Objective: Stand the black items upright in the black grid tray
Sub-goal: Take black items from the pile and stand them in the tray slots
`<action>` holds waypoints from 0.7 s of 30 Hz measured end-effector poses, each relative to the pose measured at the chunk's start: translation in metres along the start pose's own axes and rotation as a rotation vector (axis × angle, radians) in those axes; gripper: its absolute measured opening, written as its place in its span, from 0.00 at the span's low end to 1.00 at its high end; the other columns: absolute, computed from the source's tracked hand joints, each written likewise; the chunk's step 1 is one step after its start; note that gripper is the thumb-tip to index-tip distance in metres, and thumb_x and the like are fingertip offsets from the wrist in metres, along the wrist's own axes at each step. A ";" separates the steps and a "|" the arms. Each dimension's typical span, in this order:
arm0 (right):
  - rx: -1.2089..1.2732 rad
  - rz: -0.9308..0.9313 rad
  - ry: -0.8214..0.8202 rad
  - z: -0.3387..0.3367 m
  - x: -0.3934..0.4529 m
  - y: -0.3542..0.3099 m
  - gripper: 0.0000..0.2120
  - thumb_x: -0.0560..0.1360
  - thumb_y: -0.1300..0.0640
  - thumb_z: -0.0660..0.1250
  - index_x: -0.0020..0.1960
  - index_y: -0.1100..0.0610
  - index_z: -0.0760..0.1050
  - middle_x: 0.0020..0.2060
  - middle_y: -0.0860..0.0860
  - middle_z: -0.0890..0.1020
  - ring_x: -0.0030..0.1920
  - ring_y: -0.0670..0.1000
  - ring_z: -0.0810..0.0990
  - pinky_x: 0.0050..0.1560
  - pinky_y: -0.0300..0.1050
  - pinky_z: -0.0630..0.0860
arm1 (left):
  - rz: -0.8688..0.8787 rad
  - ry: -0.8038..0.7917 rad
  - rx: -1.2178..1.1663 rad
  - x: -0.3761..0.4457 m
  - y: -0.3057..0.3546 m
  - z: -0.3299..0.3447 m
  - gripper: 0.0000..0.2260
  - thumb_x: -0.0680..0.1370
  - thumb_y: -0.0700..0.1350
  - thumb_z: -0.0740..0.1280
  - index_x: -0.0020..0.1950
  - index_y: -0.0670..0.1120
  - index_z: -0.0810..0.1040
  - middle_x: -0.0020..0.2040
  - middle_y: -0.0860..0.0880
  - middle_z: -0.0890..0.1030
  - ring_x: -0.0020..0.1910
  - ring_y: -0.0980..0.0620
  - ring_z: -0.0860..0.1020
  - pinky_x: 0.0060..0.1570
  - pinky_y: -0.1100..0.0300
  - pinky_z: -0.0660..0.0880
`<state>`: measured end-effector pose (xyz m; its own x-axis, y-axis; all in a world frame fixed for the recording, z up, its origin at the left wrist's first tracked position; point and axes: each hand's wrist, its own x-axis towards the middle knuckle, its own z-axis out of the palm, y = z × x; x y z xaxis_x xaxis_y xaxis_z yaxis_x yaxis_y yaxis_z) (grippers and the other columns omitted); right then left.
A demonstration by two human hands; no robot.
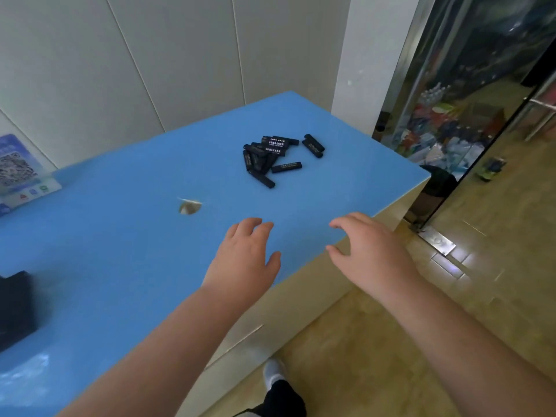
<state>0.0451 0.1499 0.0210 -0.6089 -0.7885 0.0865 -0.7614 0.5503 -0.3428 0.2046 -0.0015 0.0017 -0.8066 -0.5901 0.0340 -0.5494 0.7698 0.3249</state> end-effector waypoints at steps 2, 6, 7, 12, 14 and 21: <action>-0.014 -0.007 -0.014 0.001 0.022 0.006 0.19 0.78 0.47 0.67 0.68 0.48 0.73 0.63 0.42 0.76 0.64 0.47 0.74 0.60 0.42 0.72 | -0.007 -0.003 -0.004 0.021 -0.002 0.003 0.25 0.80 0.55 0.61 0.76 0.49 0.63 0.74 0.50 0.63 0.74 0.49 0.61 0.71 0.57 0.61; -0.040 -0.005 -0.020 0.002 0.071 0.014 0.19 0.78 0.47 0.67 0.68 0.49 0.74 0.63 0.43 0.76 0.63 0.48 0.74 0.59 0.43 0.72 | -0.021 -0.036 -0.029 0.071 -0.006 0.008 0.27 0.80 0.56 0.60 0.77 0.49 0.62 0.74 0.50 0.63 0.74 0.48 0.62 0.71 0.57 0.61; -0.044 -0.005 -0.024 0.002 0.084 0.015 0.19 0.78 0.47 0.67 0.67 0.49 0.74 0.62 0.43 0.76 0.63 0.48 0.75 0.58 0.43 0.72 | -0.020 -0.057 -0.031 0.083 -0.006 0.009 0.27 0.80 0.57 0.60 0.77 0.49 0.61 0.75 0.50 0.63 0.74 0.48 0.62 0.71 0.57 0.61; -0.021 -0.024 -0.020 0.007 0.135 0.017 0.17 0.78 0.48 0.67 0.66 0.49 0.74 0.61 0.43 0.76 0.63 0.48 0.74 0.58 0.43 0.73 | -0.046 -0.100 -0.014 0.140 -0.013 0.011 0.25 0.81 0.58 0.59 0.75 0.48 0.63 0.72 0.50 0.64 0.72 0.48 0.63 0.69 0.57 0.63; -0.013 -0.028 -0.040 0.010 0.152 0.021 0.17 0.78 0.48 0.66 0.66 0.50 0.74 0.61 0.43 0.76 0.63 0.48 0.74 0.59 0.43 0.72 | -0.094 -0.106 0.004 0.156 -0.016 0.014 0.24 0.81 0.59 0.58 0.72 0.48 0.66 0.69 0.49 0.67 0.70 0.47 0.65 0.67 0.56 0.65; 0.019 -0.113 -0.104 0.026 0.212 0.032 0.16 0.78 0.49 0.67 0.65 0.50 0.76 0.61 0.43 0.76 0.62 0.48 0.74 0.52 0.40 0.67 | -0.238 -0.108 0.103 0.188 -0.026 0.031 0.21 0.81 0.61 0.55 0.70 0.52 0.68 0.63 0.45 0.70 0.63 0.43 0.69 0.64 0.54 0.68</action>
<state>-0.1026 -0.0062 0.0040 -0.4920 -0.8701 0.0284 -0.8191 0.4516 -0.3538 0.0607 -0.1253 -0.0297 -0.6674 -0.7324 -0.1346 -0.7413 0.6363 0.2135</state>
